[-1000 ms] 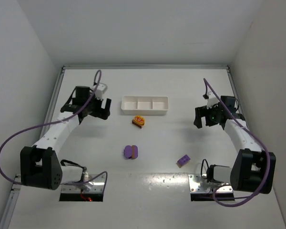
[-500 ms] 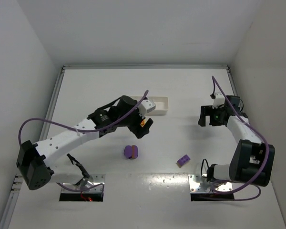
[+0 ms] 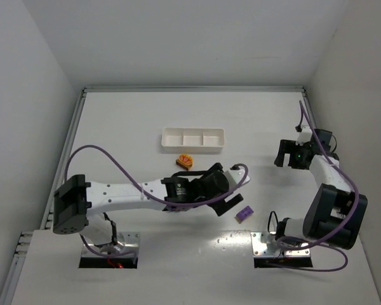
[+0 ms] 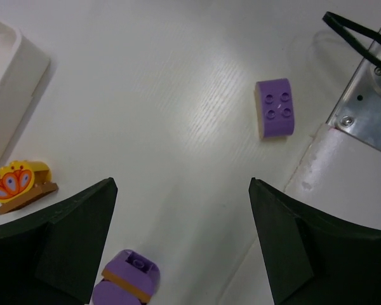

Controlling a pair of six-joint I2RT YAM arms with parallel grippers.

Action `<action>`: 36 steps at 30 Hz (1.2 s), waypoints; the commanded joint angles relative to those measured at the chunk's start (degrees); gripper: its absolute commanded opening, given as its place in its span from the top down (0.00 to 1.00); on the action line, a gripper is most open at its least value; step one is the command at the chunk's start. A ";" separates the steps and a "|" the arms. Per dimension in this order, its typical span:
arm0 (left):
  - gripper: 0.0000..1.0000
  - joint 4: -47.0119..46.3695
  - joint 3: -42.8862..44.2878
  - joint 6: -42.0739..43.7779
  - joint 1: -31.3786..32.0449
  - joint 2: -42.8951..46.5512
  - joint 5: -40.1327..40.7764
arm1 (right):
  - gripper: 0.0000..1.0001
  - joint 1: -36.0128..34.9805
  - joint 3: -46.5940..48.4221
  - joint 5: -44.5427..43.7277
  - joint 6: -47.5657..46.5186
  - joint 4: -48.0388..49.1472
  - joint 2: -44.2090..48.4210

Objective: Sort the legos into containers by color

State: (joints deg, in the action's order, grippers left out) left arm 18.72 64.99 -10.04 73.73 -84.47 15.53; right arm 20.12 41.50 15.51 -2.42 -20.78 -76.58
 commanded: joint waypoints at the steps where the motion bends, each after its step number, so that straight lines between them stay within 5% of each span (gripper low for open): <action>1: 0.08 -6.50 3.30 -4.37 3.78 -2.62 5.12 | 0.04 2.38 2.27 -0.40 2.06 2.32 1.25; 10: 0.09 -6.50 14.62 -8.58 7.21 -14.66 5.74 | 0.04 6.42 2.27 3.30 2.06 1.27 0.64; 22: 0.11 -5.89 17.44 -14.92 8.26 -21.70 5.56 | 0.04 11.87 3.32 7.34 2.06 -0.41 0.02; 36: 0.28 -5.36 21.66 -16.59 8.97 -29.09 3.89 | 0.04 15.21 3.33 10.16 2.06 -1.46 -0.50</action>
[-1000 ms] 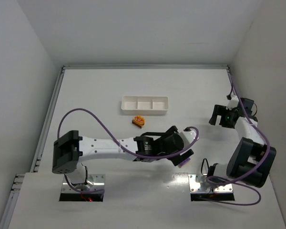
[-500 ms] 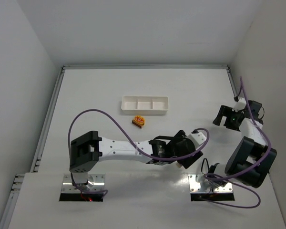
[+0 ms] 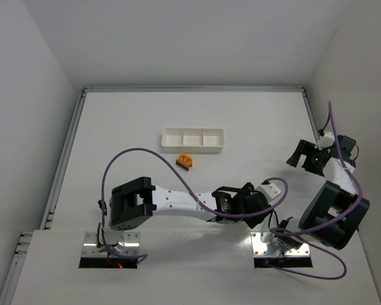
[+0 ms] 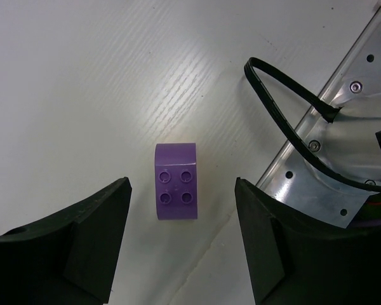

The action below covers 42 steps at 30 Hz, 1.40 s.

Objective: Sort the legos into containers by color

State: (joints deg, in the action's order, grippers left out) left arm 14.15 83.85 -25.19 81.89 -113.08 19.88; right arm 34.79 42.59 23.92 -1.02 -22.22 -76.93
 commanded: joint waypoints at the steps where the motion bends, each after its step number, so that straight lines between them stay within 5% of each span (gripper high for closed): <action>1: 0.28 -0.79 2.81 -1.44 0.82 -1.35 -0.46 | 0.04 0.55 2.24 2.26 0.14 -0.02 -0.15; 18: 0.29 2.20 3.51 -2.58 0.29 -5.75 -2.04 | 0.04 2.13 2.76 3.85 -0.39 -0.55 -0.15; 26: 0.47 2.72 4.04 -2.58 -0.85 -6.89 -2.04 | 0.04 2.66 2.76 3.85 -0.39 -0.55 -0.15; 34: 0.50 3.25 4.65 -2.58 -1.37 -8.04 -2.04 | 0.04 2.66 2.76 4.38 -0.39 -0.55 -0.15; 38: 0.67 3.25 4.65 -2.58 -1.99 -7.34 -2.04 | 0.04 3.18 2.76 4.90 -0.39 -1.07 -0.15; 41: 0.66 2.11 4.12 -0.92 -2.52 -5.85 -0.73 | 0.04 3.18 2.76 5.43 -0.92 -1.07 -0.15; 42: 0.56 2.11 3.52 -0.91 -2.52 -5.84 -0.02 | 0.04 3.18 2.76 5.96 -0.92 -1.07 -0.68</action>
State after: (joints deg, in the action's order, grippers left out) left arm 17.78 86.52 -26.74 80.49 -121.08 18.15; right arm 37.69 43.00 27.59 -1.26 -23.66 -76.97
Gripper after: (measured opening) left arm 0.433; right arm 0.963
